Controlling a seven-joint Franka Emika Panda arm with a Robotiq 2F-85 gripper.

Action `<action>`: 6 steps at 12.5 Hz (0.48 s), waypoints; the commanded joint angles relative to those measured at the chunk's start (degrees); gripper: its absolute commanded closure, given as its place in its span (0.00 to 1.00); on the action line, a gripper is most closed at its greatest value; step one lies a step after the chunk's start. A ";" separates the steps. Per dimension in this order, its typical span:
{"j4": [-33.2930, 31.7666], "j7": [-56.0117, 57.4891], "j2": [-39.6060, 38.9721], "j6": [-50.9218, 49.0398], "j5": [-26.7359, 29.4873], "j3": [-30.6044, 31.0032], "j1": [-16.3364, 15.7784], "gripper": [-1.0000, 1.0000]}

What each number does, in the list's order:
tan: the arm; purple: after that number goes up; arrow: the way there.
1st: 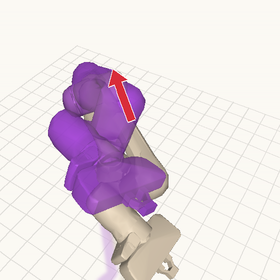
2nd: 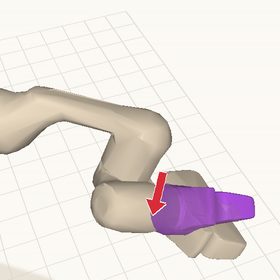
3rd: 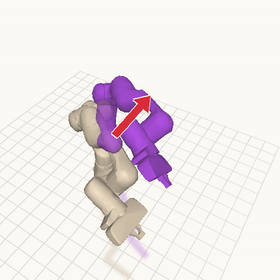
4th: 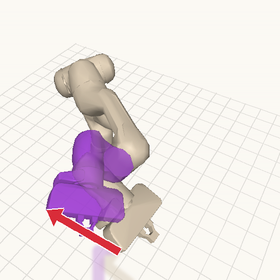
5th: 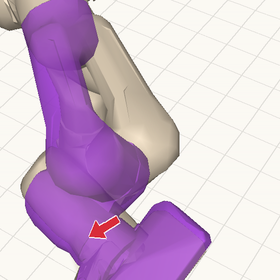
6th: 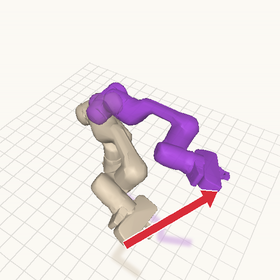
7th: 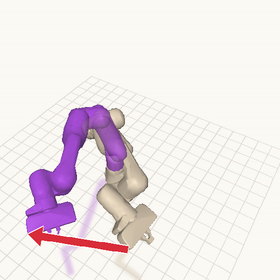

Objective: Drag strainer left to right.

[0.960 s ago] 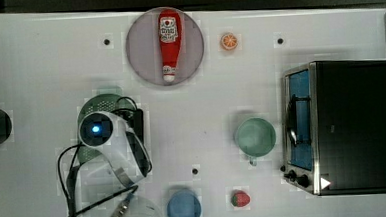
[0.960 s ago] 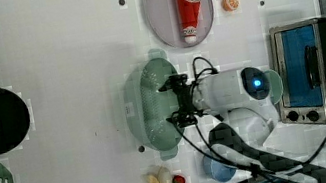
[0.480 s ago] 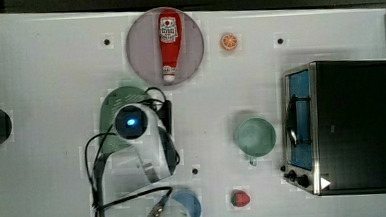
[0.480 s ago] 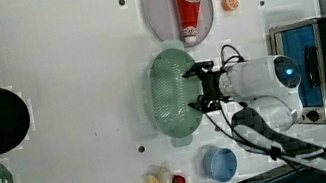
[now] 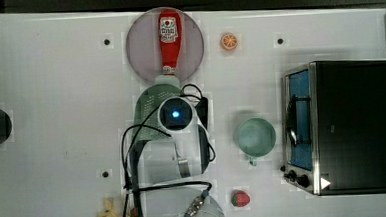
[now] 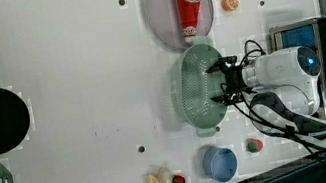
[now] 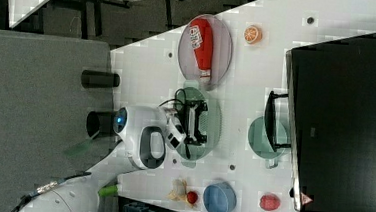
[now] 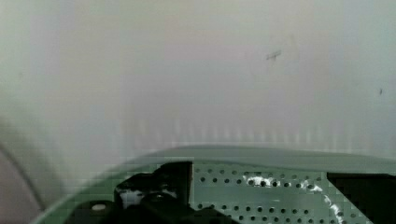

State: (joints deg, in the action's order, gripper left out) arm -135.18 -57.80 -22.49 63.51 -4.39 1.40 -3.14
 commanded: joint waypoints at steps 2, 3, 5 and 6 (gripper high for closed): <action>-0.64 9.10 0.97 -0.37 -0.76 -3.74 1.30 0.00; -0.65 10.84 0.98 -0.36 -0.76 -4.83 1.50 0.00; -0.63 13.65 0.98 -0.14 -0.75 -7.21 1.80 0.00; -0.64 14.89 0.97 0.23 -0.75 -8.32 1.90 0.00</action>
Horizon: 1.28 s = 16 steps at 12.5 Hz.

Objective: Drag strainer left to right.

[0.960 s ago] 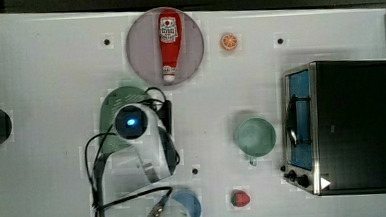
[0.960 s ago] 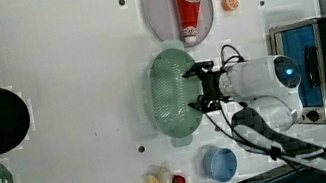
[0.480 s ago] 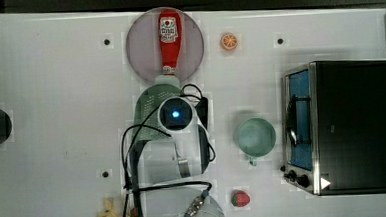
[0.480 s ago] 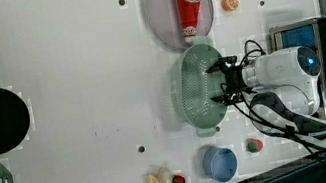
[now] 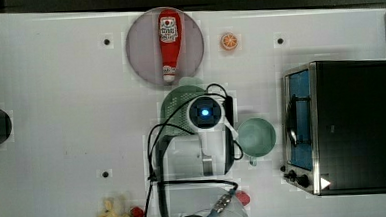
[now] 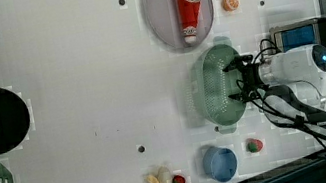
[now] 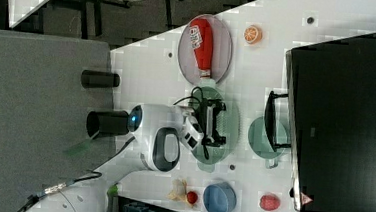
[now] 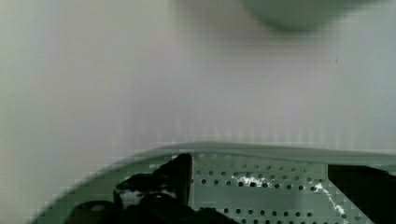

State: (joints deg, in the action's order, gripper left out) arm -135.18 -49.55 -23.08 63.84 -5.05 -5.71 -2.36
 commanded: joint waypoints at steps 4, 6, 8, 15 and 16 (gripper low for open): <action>-0.67 9.26 1.59 0.24 -0.09 -3.31 1.47 0.00; -0.47 14.93 2.67 -0.11 -0.09 -2.55 1.45 0.00; -0.52 27.80 5.37 -1.42 -0.03 -1.33 1.46 0.00; 6.59 44.62 24.32 -26.19 0.19 1.25 1.37 0.00; 9.18 44.62 26.74 -31.84 0.20 1.80 1.36 0.00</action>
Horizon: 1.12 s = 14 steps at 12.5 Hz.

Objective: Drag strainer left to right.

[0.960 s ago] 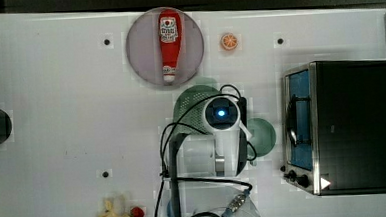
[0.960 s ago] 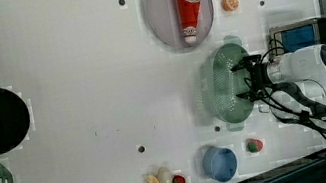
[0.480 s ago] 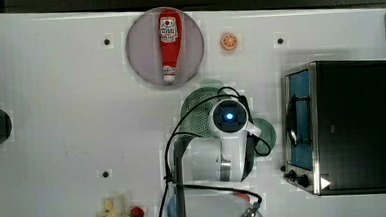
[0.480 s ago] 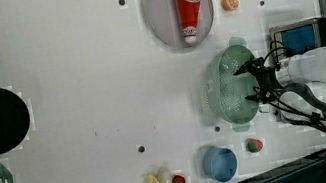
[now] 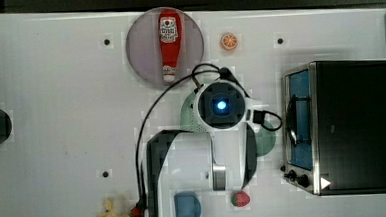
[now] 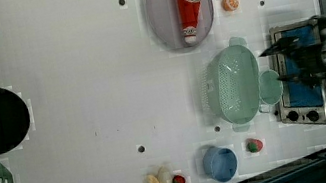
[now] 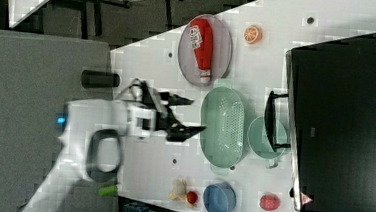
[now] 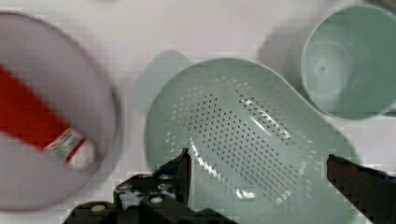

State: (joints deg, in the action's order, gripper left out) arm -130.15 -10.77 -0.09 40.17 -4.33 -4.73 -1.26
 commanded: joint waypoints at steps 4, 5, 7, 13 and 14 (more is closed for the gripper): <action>13.81 6.29 11.40 -29.71 1.31 1.19 0.15 0.00; 15.27 6.29 13.06 -33.01 2.45 1.22 0.15 0.00; 16.48 8.68 16.16 -35.50 2.96 1.35 0.07 0.00; 16.20 11.33 18.62 -37.75 2.96 1.14 0.10 0.00; 16.19 11.33 18.59 -37.75 2.96 1.19 0.10 0.00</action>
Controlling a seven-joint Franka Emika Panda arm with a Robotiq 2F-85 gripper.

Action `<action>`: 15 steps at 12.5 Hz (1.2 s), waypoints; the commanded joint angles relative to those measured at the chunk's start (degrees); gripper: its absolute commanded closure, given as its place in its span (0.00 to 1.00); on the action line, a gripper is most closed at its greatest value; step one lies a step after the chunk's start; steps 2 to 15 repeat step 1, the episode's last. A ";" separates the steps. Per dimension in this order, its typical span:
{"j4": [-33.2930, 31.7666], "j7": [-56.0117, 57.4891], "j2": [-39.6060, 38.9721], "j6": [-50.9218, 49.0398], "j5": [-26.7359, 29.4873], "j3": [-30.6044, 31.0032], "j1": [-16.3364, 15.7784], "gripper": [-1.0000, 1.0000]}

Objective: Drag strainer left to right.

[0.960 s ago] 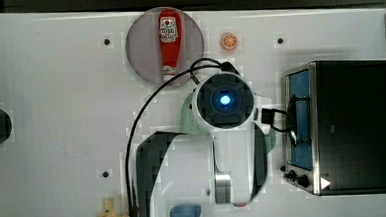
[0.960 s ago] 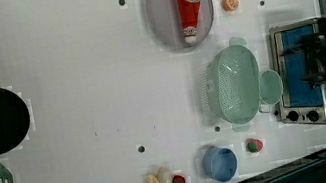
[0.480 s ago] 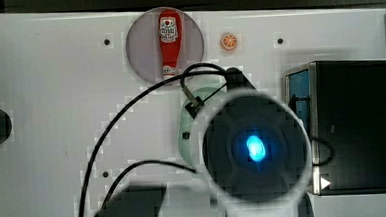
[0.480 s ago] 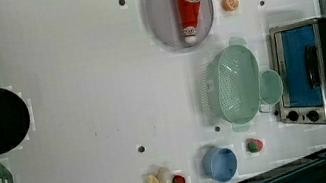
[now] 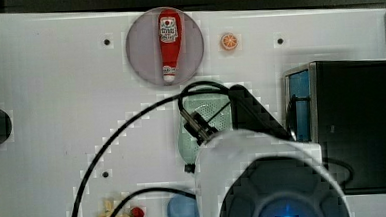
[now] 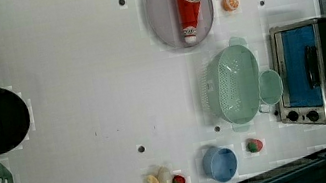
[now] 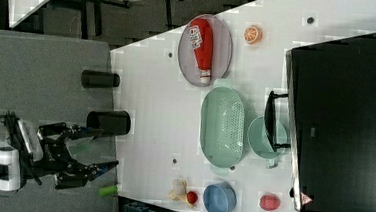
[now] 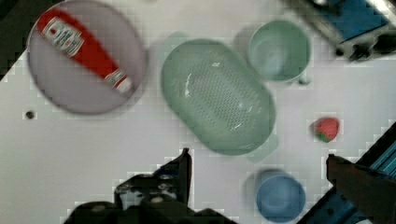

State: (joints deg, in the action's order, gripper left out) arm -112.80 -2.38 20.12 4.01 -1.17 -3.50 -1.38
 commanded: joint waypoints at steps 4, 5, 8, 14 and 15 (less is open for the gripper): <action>-1.15 2.94 -1.64 -1.58 -0.20 -0.04 0.22 0.00; -1.15 2.94 -1.64 -1.58 -0.20 -0.04 0.22 0.00; -1.15 2.94 -1.64 -1.58 -0.20 -0.04 0.22 0.00; -1.15 2.94 -1.64 -1.58 -0.20 -0.04 0.22 0.00; -1.15 2.94 -1.64 -1.58 -0.20 -0.04 0.22 0.00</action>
